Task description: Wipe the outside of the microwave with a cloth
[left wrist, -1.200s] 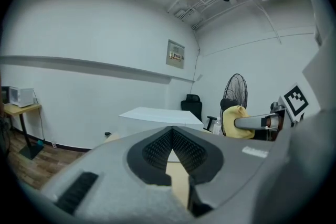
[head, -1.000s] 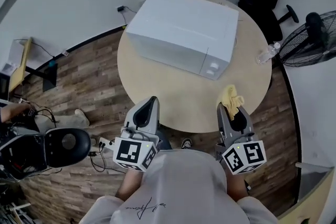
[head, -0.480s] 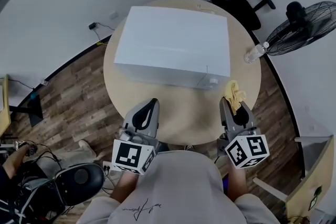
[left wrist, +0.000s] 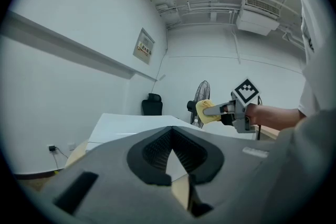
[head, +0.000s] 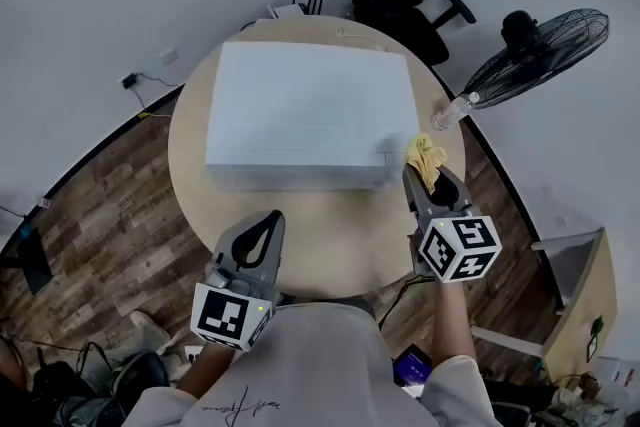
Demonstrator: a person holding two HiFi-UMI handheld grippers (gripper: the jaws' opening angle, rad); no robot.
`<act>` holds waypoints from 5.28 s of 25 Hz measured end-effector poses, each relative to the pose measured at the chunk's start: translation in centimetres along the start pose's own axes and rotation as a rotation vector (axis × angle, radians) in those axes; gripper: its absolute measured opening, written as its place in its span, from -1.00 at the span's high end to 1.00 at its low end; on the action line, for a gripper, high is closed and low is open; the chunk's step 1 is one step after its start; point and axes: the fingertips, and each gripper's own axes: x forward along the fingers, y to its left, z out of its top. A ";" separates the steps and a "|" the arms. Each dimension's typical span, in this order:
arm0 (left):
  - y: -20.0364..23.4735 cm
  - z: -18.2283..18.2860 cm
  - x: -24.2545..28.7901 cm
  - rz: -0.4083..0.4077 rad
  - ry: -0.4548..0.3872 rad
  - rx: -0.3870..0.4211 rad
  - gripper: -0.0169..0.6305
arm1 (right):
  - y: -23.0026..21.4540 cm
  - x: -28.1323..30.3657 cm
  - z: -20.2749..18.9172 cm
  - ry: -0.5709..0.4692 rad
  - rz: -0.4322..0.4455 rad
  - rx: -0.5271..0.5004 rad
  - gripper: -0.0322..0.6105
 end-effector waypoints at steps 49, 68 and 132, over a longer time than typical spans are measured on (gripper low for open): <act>3.6 -1.5 1.9 0.037 0.059 -0.070 0.97 | -13.6 25.8 3.1 0.417 -0.225 0.108 0.48; 5.9 -1.2 -1.4 0.039 0.031 -0.068 0.97 | -4.4 28.7 4.2 0.406 -0.146 0.104 0.48; 3.0 -3.6 0.8 0.018 0.101 -0.078 0.97 | 14.6 29.0 10.8 0.209 0.244 0.033 0.48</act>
